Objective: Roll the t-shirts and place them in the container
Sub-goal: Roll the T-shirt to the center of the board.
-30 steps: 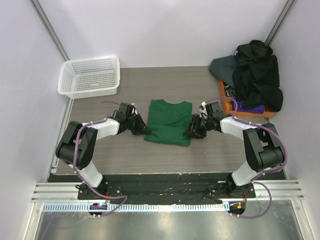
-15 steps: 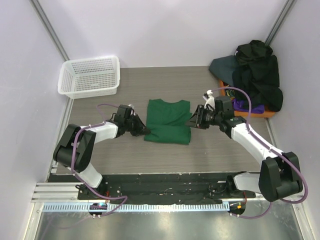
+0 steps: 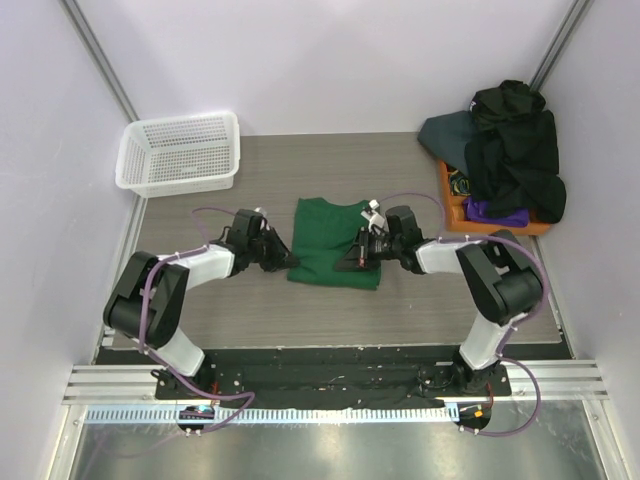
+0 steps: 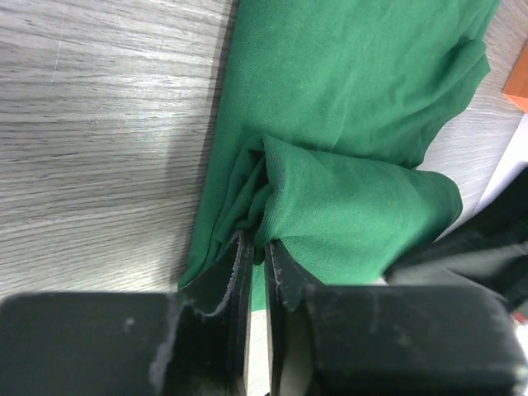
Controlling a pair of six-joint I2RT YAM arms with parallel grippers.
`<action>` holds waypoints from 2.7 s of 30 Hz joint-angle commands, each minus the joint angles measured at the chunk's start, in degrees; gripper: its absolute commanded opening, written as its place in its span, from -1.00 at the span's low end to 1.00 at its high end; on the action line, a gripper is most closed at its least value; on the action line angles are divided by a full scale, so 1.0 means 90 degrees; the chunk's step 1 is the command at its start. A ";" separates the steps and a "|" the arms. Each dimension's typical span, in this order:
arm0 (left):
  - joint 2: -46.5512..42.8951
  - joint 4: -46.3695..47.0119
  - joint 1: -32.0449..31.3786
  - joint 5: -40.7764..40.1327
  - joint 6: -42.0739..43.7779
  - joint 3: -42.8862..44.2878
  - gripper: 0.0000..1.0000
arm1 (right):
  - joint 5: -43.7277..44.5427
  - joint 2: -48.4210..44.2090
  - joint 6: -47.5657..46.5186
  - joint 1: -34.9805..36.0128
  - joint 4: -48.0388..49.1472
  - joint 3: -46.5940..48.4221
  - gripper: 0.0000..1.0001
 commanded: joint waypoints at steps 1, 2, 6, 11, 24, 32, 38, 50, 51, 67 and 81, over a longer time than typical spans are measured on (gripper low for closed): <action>-0.0335 0.0024 0.0030 -0.0181 0.0055 -0.0074 -0.63 | 0.0069 0.0699 0.0155 -0.0019 0.0838 0.0433 -0.98; -0.0451 -0.0024 0.0030 -0.0171 0.0123 -0.0103 -0.35 | 0.0157 0.0846 0.0135 -0.0028 0.0789 0.0492 -0.98; -0.1144 -0.0345 0.0030 -0.0336 0.0395 -0.0230 0.08 | 0.0334 0.1510 0.0203 -0.0028 0.0798 0.0639 -0.98; -0.1916 -0.0581 -0.0145 -0.0396 0.0436 -0.0347 -0.01 | 0.0236 0.1678 0.0477 -0.0028 0.1199 0.0561 -0.98; -0.0728 0.0756 -0.0898 -0.0230 0.0484 0.0218 -1.00 | 0.0363 0.1073 0.0536 -0.0009 0.1150 0.0405 -0.98; 0.0699 0.1215 -0.0644 -0.0572 0.0514 0.0532 -1.00 | 0.0529 0.0887 0.0506 -0.0038 0.1111 0.0249 -0.98; 0.0856 0.1342 -0.0605 -0.0435 0.0582 0.0483 -1.00 | 0.0529 0.0292 0.0243 -0.0038 0.0672 0.0287 -0.98; 0.0836 0.1265 -0.0546 -0.0298 0.0699 0.0668 -1.00 | 0.1650 0.1159 0.0116 -0.0331 -0.0431 0.0423 -0.98; 0.0856 0.1245 -0.0537 -0.0259 0.0699 0.0697 -1.00 | 0.1575 0.1209 0.0145 -0.0331 -0.0364 0.0395 -0.98; 0.0613 0.0991 -0.0517 0.0102 0.0817 0.1108 -0.98 | 0.2032 -0.0655 -0.0753 -0.0292 -0.1622 0.0521 -0.97; -0.0151 -0.0444 -0.0517 -0.0874 0.1490 0.1547 -0.94 | 0.4376 -0.1662 -0.1769 0.0352 -0.3674 0.1039 -0.98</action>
